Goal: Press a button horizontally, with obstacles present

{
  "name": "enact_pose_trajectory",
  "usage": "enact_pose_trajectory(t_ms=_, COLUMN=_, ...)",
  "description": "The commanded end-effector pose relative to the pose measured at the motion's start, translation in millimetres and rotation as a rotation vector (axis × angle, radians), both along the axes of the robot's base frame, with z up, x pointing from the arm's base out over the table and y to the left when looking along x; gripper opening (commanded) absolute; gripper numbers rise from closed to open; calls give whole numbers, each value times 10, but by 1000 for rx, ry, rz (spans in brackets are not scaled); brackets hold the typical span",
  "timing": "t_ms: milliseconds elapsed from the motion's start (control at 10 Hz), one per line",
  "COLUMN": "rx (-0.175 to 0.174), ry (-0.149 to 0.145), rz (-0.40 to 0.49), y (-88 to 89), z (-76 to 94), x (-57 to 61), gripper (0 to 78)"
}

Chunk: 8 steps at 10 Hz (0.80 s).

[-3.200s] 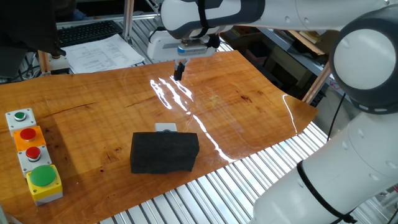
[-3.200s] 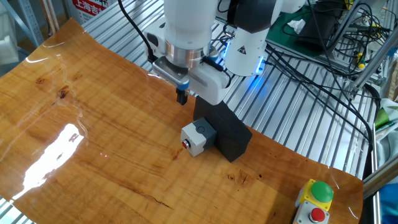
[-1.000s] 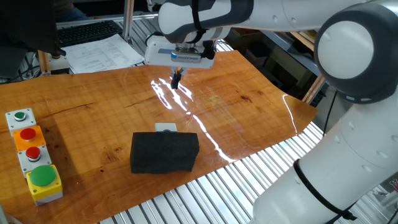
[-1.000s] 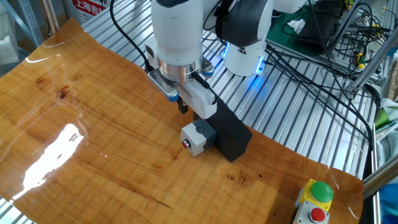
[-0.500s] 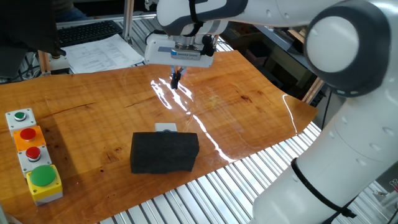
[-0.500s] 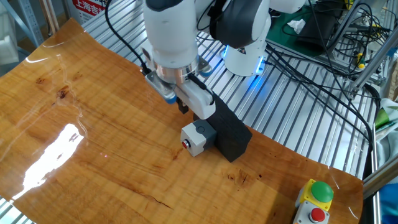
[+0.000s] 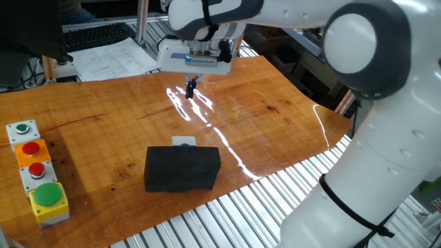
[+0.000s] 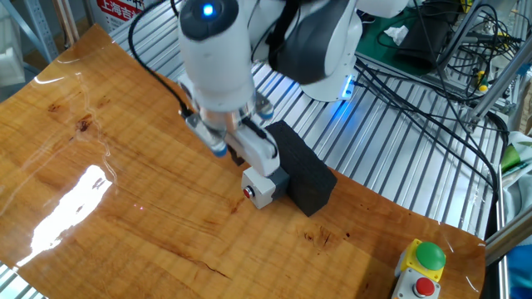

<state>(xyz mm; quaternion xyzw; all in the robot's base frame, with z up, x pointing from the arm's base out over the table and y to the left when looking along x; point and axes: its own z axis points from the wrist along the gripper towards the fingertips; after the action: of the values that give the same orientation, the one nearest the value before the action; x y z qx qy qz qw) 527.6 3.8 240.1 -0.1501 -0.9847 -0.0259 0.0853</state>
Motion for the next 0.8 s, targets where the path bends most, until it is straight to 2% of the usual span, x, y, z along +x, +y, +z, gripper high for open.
enact_pose_trajectory(t_ms=100, rx=-9, ry=-4, rz=-11, y=132, z=-234, x=154, gripper=0)
enact_pose_trajectory(t_ms=400, rx=-8, ry=-7, rz=-8, y=175, z=-477, x=214, gripper=0)
enact_pose_trajectory(t_ms=500, rx=-8, ry=-7, rz=-12, y=181, z=-607, x=225, gripper=0)
enact_pose_trajectory(t_ms=800, rx=-15, ry=-2, rz=-16, y=227, z=-789, x=213, gripper=0)
